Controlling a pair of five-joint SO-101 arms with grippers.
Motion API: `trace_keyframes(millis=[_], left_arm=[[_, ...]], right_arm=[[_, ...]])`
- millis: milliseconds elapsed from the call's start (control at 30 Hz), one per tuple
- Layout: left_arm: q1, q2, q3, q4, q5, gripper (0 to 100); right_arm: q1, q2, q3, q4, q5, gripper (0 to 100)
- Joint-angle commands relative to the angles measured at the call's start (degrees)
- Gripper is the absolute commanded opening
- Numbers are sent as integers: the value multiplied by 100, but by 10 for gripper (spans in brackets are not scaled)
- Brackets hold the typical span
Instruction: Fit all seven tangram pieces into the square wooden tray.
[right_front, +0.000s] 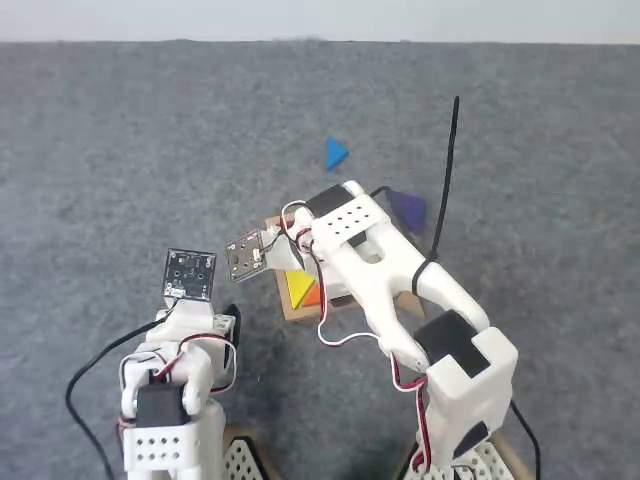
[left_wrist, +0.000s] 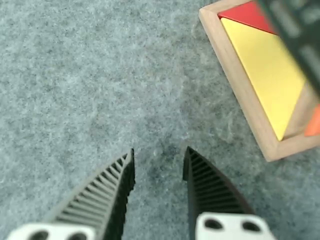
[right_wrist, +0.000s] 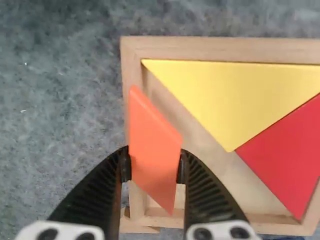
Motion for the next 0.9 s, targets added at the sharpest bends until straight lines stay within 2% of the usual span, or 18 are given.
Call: trace_keyframes(millis=[0,167,333,567,700,867], left_arm=[[18,-158,-48,53,-35,153],[18,-158,-48,53,-35,153],[18,-158,-48,53,-35,153],[18,-158,-48,53,-35,153],[18,-158,-48,53,-35,153],[18,-158,-48,53,-35,153]], right_arm=[[-57,-48,-70,-145,62,6],[-127,-40,-53,-338,44,17],[-198,-40,-35,-286,-123,139],[-189,-75,-35,-66,-105,105],[-215,-101,-44,277,220,107],[-259,-66,-62,268,167,110]])
